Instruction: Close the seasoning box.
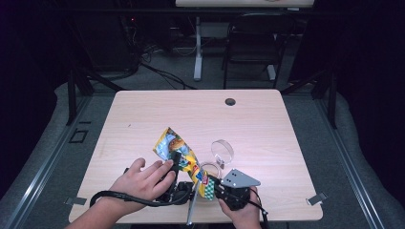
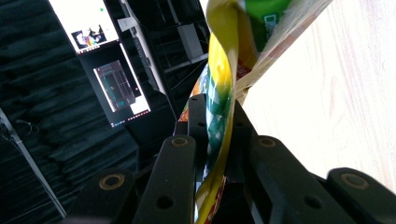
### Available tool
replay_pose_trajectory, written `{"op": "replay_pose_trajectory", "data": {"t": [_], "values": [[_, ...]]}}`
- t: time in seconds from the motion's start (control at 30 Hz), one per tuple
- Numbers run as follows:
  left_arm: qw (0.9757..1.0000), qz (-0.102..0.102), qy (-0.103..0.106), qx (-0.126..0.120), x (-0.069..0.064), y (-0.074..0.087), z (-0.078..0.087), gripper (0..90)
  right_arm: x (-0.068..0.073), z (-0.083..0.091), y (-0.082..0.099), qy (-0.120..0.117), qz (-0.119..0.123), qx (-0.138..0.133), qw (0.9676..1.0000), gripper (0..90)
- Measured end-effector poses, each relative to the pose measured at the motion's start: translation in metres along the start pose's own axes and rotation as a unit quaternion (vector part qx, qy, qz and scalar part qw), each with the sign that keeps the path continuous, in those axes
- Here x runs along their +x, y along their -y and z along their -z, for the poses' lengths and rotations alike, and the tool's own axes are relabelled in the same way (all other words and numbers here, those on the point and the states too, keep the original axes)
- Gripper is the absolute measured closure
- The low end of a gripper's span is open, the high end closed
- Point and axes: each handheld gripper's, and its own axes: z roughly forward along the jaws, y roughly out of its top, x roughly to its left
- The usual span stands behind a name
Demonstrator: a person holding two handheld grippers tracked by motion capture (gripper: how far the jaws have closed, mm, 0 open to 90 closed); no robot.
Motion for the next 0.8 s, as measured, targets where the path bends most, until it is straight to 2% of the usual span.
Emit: {"op": "replay_pose_trajectory", "data": {"t": [0.3,0.53,0.57,0.67,0.73,0.8], "values": [[1.0000,0.000,0.003,-0.002,0.0004,-0.0006,0.0010,85.4,0.0011,0.0008,0.0001,0.000,0.002,0.002,1.0000,87.4],[0.9999,0.000,-0.003,-0.010,0.0017,-0.0026,0.0004,85.6,0.0016,0.0040,0.0010,0.002,0.001,0.002,1.0000,87.5],[0.9999,-0.007,-0.007,-0.013,0.0028,-0.0035,0.0003,85.6,0.0014,0.0043,0.0014,0.004,0.001,0.000,1.0000,87.5],[0.9999,0.000,0.002,-0.013,0.0022,-0.0046,-0.0002,85.7,0.0011,0.0054,0.0023,0.005,0.001,0.003,1.0000,87.5],[0.9999,-0.006,-0.005,-0.014,0.0027,-0.0052,-0.0008,85.7,0.0009,0.0061,0.0026,0.006,0.001,0.004,1.0000,87.5],[0.9999,-0.003,0.000,-0.015,0.0030,-0.0055,-0.0011,85.8,0.0011,0.0063,0.0030,0.007,0.000,0.004,1.0000,87.5]]}}
